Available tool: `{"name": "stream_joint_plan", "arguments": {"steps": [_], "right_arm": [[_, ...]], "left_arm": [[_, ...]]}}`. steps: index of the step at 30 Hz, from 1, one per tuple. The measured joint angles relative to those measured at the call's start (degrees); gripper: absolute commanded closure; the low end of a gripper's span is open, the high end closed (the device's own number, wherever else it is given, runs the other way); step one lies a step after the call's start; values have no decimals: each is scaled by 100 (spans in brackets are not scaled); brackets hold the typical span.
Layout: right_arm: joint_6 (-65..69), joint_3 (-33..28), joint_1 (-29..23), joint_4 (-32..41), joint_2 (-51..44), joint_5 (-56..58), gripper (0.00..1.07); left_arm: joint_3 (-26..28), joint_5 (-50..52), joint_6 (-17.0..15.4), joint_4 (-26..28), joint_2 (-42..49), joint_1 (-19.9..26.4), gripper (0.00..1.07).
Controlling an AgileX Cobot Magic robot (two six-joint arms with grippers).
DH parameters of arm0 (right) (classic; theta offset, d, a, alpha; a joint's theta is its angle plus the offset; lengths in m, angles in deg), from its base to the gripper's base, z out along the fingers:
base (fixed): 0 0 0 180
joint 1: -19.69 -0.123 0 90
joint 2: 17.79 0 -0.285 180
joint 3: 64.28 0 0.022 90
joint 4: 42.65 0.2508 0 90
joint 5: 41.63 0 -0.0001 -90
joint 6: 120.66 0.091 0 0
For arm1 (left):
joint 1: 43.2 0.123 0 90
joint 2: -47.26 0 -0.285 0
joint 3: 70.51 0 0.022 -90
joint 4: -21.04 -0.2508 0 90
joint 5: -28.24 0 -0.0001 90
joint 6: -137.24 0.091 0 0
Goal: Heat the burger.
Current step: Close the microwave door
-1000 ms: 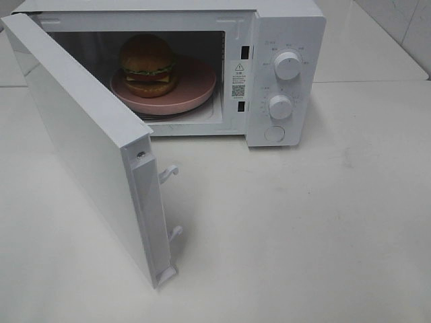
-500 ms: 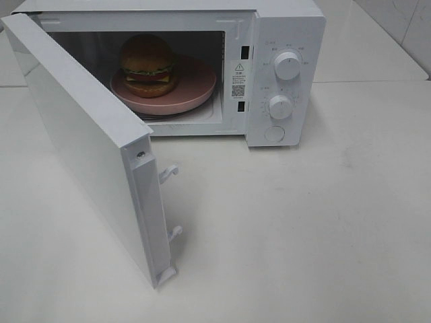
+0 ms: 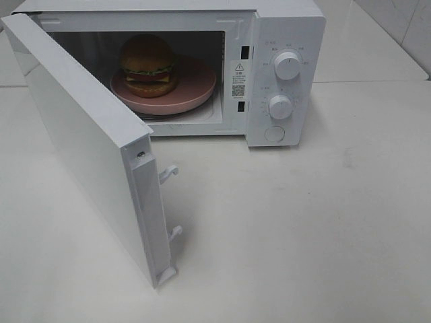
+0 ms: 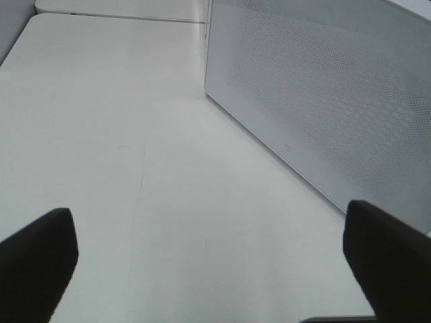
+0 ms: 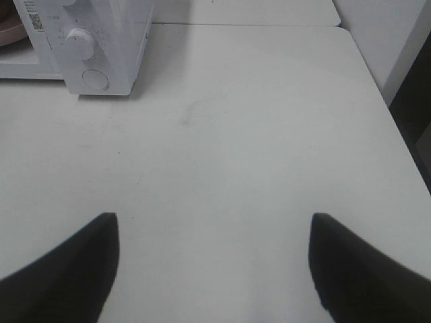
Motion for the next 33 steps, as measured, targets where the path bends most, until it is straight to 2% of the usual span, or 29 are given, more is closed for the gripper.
{"name": "stream_joint_plan", "arguments": {"steps": [33], "right_arm": [[-11,0,0,11,0,0,32]], "left_arm": [[0,0,0,0,0,0,7]]}}
